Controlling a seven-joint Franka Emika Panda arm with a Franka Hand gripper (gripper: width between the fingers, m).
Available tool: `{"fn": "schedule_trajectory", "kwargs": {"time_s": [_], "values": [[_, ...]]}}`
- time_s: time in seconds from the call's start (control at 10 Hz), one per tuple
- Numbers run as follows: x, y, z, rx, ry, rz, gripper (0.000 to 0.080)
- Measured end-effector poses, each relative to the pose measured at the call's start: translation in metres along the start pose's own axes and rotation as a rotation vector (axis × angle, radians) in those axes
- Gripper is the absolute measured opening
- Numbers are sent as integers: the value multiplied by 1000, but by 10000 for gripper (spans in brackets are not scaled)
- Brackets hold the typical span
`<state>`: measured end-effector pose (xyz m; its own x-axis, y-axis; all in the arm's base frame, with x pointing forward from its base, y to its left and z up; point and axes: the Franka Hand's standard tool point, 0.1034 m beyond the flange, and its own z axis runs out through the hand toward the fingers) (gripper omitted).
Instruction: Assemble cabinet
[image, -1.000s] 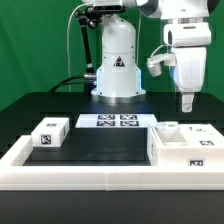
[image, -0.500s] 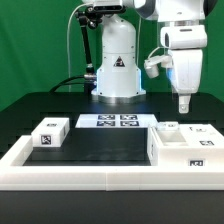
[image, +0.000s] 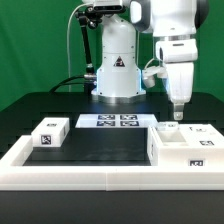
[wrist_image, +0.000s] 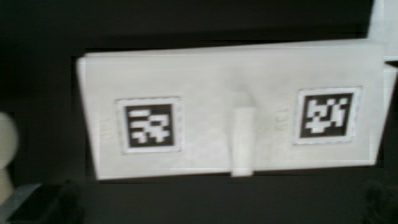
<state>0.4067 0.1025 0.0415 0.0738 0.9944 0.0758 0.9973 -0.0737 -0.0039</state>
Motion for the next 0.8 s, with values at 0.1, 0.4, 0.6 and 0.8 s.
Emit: {"fn": "schedule_trajectory", "kwargs": {"time_s": [0.1, 0.4, 0.6, 0.8], "values": [[-3, -5, 7, 10, 4, 7, 796], [-6, -11, 19, 38, 7, 20, 796], [-4, -11, 22, 43, 8, 21, 796], [-5, -12, 27, 53, 11, 25, 770]]}}
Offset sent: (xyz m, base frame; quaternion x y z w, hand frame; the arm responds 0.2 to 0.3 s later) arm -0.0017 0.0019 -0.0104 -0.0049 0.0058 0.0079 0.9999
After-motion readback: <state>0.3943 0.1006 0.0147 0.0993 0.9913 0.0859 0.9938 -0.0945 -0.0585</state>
